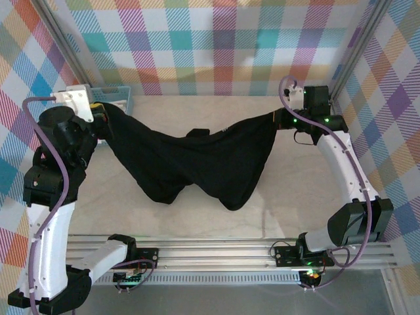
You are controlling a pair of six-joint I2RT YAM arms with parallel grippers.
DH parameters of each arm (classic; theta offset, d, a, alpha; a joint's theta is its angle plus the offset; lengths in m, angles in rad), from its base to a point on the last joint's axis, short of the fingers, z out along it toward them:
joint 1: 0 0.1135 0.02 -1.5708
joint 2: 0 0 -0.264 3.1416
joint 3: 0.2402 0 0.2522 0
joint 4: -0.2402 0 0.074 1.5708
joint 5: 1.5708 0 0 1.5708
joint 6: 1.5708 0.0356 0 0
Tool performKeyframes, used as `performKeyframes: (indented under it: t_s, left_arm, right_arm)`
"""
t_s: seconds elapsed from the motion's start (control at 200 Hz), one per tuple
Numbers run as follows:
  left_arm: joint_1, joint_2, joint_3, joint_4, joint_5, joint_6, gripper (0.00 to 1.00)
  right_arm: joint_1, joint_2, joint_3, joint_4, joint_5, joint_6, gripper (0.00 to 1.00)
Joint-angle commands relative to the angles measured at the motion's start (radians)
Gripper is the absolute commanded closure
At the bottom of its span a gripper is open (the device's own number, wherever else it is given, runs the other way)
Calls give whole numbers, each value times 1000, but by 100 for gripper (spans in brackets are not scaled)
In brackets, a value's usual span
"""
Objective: Fold the inside-out t-shirt
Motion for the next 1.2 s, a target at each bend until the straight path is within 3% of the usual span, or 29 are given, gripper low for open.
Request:
performKeyframes:
  t_s: [0.0,0.09,0.185,0.375,0.57,0.77,1.195]
  left_arm:
    - [14,-7,-27,6,-31,9,100]
    - [14,-12,-105,18,-9,4,100]
    - [16,-6,-179,34,45,-10,100]
    - [17,6,-255,64,170,-41,100]
    - [17,6,-295,85,241,-57,100]
    - [17,4,-314,101,301,-58,100]
    - [17,-8,-331,116,352,-70,100]
  right_arm:
    - [-5,11,25,-24,-67,-10,100]
    - [-5,89,7,66,-172,60,100]
    - [-3,270,65,117,-248,131,98]
    - [-5,593,314,-52,10,128,81]
    - [2,432,51,19,59,146,59]
    - [52,275,-253,62,75,176,54]
    - [157,423,-249,2,174,181,51]
